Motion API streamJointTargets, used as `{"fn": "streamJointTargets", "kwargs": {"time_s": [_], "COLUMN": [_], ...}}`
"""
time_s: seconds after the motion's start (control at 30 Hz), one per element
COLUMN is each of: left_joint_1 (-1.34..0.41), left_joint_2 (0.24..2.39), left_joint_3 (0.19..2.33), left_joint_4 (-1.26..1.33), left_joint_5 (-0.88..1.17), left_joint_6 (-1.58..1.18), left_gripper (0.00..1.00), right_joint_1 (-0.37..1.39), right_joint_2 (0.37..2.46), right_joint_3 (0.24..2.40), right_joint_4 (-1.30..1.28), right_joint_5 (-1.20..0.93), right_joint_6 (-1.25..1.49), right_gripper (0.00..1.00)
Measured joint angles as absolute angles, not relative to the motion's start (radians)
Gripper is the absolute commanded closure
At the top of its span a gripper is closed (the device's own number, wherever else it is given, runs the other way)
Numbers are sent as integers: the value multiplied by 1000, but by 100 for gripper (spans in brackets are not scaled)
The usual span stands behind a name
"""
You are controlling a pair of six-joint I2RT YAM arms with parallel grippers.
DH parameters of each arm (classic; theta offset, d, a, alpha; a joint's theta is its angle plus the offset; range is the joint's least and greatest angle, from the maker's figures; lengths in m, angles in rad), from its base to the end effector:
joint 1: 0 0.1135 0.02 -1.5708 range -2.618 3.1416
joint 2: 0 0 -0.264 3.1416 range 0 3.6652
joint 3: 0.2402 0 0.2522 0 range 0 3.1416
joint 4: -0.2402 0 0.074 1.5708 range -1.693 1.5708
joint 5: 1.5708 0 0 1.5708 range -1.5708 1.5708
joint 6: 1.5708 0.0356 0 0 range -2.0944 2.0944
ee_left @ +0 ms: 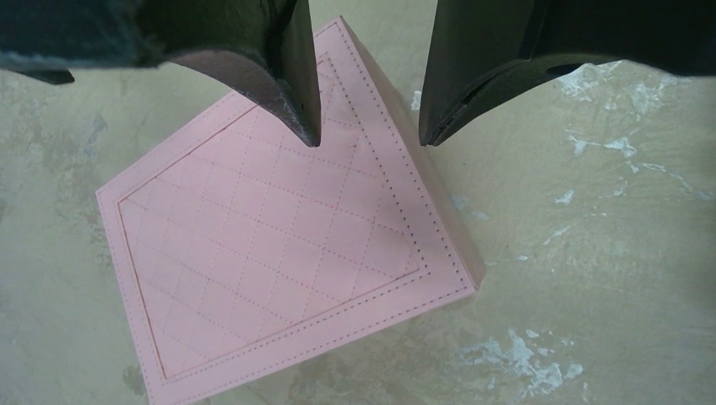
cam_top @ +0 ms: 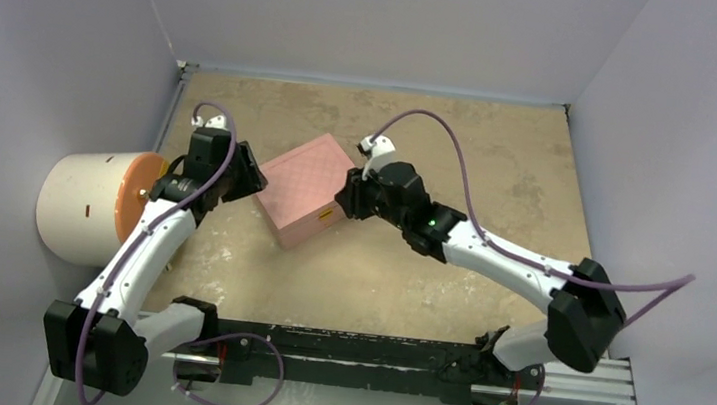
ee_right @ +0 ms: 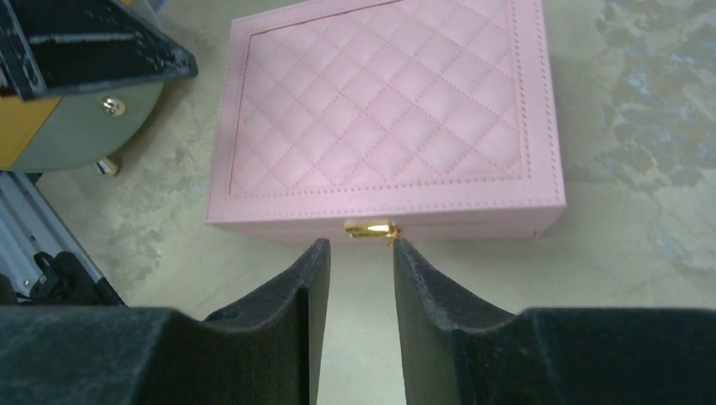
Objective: Organize the mixed jewelry
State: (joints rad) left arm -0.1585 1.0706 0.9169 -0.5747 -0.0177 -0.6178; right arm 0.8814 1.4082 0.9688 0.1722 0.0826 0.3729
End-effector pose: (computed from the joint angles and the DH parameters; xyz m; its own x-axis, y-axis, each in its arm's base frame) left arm 0.2237 -0.0351 0.2940 -0.6197 -0.4874 -0.6151 -0.2627 0.8674 -0.4226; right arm 0.2122 0.2528 0.2952 -0.4181 0.0636 -0.9062 -0.6078 0.7218 0.3311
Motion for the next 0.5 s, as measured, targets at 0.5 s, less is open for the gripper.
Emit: {"fn": "streamJointTargets", "kwargs": {"time_s": [0.5], "left_joint_1": [-160], "left_joint_2": [1018], "left_joint_3": [806], "left_joint_4": [-539], "left_joint_5": [23], "left_joint_6": [-598], "left_gripper": [54], "right_joint_1": [881], "right_joint_2": [1774], "right_joint_3": [1307], "right_joint_4": [6], "right_joint_5": [35], "right_joint_6": [305], "right_gripper": [86]}}
